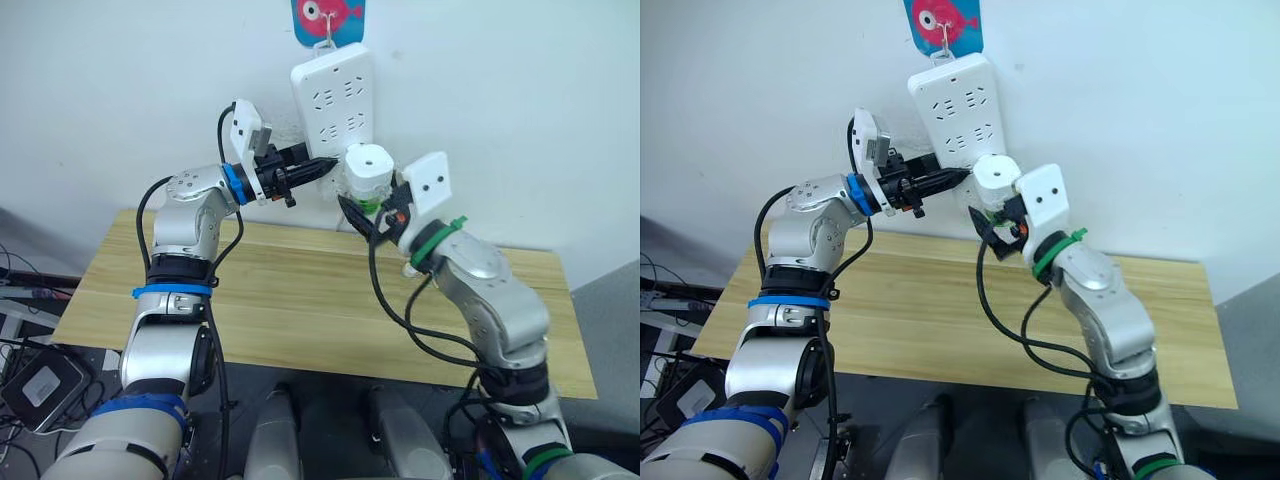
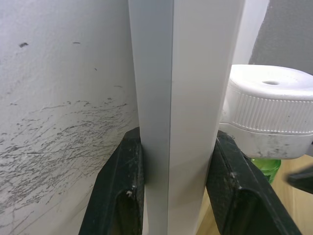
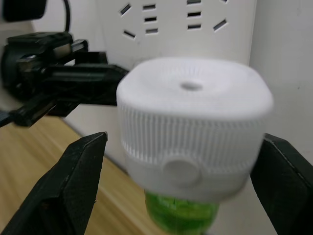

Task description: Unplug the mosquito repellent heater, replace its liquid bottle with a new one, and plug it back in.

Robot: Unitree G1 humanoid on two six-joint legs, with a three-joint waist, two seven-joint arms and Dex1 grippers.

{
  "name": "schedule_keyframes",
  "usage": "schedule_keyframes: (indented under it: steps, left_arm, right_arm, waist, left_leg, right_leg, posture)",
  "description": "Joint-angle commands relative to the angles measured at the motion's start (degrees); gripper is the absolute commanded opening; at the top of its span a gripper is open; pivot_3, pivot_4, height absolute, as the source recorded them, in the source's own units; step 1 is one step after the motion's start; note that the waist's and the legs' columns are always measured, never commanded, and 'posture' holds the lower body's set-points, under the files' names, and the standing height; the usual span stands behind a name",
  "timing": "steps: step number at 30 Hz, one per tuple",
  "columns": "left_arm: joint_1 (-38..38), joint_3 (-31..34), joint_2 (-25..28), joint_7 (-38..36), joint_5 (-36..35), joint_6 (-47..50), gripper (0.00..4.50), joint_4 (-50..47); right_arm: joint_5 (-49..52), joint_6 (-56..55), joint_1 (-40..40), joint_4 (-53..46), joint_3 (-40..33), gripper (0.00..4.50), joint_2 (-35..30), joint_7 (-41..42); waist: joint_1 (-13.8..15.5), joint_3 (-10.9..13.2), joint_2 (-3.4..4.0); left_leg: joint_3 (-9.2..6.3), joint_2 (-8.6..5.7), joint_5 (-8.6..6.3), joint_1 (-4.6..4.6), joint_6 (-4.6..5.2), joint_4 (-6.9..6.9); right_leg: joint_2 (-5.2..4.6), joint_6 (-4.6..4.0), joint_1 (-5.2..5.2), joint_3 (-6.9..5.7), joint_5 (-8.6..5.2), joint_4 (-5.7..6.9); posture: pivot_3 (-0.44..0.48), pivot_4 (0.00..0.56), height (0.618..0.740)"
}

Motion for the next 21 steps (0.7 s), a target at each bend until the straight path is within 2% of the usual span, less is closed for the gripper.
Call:
schedule_keyframes:
  steps: [1,4,7,8,10,12,17,18,21]
  left_arm:
    - [1.2,1.1,2.2,-0.3,-1.1,0.6,2.31,-1.3]
    - [3.3,2.4,5.1,0.1,-1.7,1.8,3.2,-3.0]
    - [6.1,3.8,8.3,0.4,-2.7,3.9,4.11,-6.1]
    - [8.0,4.6,10.0,0.3,-3.4,5.3,4.42,-8.5]
    - [12.3,6.3,12.9,0.4,-5.3,8.5,4.5,-14.2]
    - [15.7,7.7,14.6,1.2,-7.3,11.2,4.5,-19.5]
    - [26.8,9.3,16.2,4.0,-11.8,16.4,4.5,-36.8]
    - [28.8,9.4,16.3,4.4,-12.7,17.3,4.5,-39.8]
    - [32.8,9.7,16.3,6.6,-14.7,19.2,4.5,-46.5]
  right_arm:
    - [5.1,2.4,2.3,-6.7,-2.3,4.5,-3.5,4.5]
    - [7.1,1.9,3.5,-6.6,-3.4,4.5,-5.7,6.2]
    - [8.7,0.8,3.8,-5.3,-3.7,3.94,-6.2,7.4]
    - [9.3,0.3,3.7,-4.7,-3.4,3.59,-5.8,8.0]
    - [11.2,-0.3,3.5,-3.4,-2.7,2.76,-4.3,8.9]
    - [12.8,-0.9,3.4,-2.5,-2.0,2.13,-2.8,9.8]
    - [13.0,-5.0,2.5,1.0,2.0,0.29,-1.0,12.6]
    - [12.6,-5.9,2.0,2.1,2.7,0.04,-0.6,12.6]
    - [10.8,-9.5,0.3,5.8,4.0,0.04,1.0,11.5]
  waist:
    - [-0.1,0.0,0.0]
    - [-0.7,0.0,0.0]
    - [-1.0,0.0,0.0]
    - [-0.9,0.0,0.0]
    - [-0.8,0.0,-0.01]
    - [-0.6,0.0,-0.01]
    - [0.7,0.0,-0.08]
    - [1.0,-0.1,-0.1]
    - [1.7,-0.1,-0.12]
  left_leg:
    - [0.0,0.01,0.0,0.0,0.0,0.0]
    - [0.01,0.05,0.02,0.07,0.01,0.02]
    - [0.02,0.13,0.02,0.11,0.02,0.03]
    - [0.03,0.14,0.03,0.13,0.01,0.03]
    - [0.0,0.14,0.03,0.11,0.01,0.06]
    - [0.01,0.13,0.03,0.09,0.01,0.05]
    - [-0.02,0.04,0.03,0.07,0.0,0.03]
    - [-0.02,0.05,0.03,0.07,0.0,0.04]
    - [-0.02,0.06,0.04,0.08,-0.01,0.06]
  right_leg:
    - [0.0,0.0,-0.01,0.0,0.0,0.0]
    - [0.05,0.0,-0.03,0.02,0.0,0.14]
    - [0.13,0.04,-0.04,0.07,-0.03,0.15]
    - [0.14,0.06,-0.04,0.09,-0.03,0.17]
    - [0.14,0.06,-0.03,0.05,-0.03,0.18]
    - [0.1,0.02,-0.04,0.06,-0.01,0.17]
    - [-0.05,0.0,-0.02,-0.03,0.0,0.14]
    - [-0.05,0.0,-0.01,-0.03,0.0,0.12]
    - [-0.06,0.02,0.01,-0.06,-0.01,0.11]
  posture:
    - [-0.054,0.253,0.74]
    - [-0.05,0.251,0.74]
    - [-0.04,0.25,0.74]
    - [-0.022,0.249,0.74]
    - [-0.003,0.249,0.74]
    - [0.014,0.245,0.74]
    - [0.053,0.241,0.74]
    - [0.053,0.241,0.74]
    - [0.072,0.238,0.74]
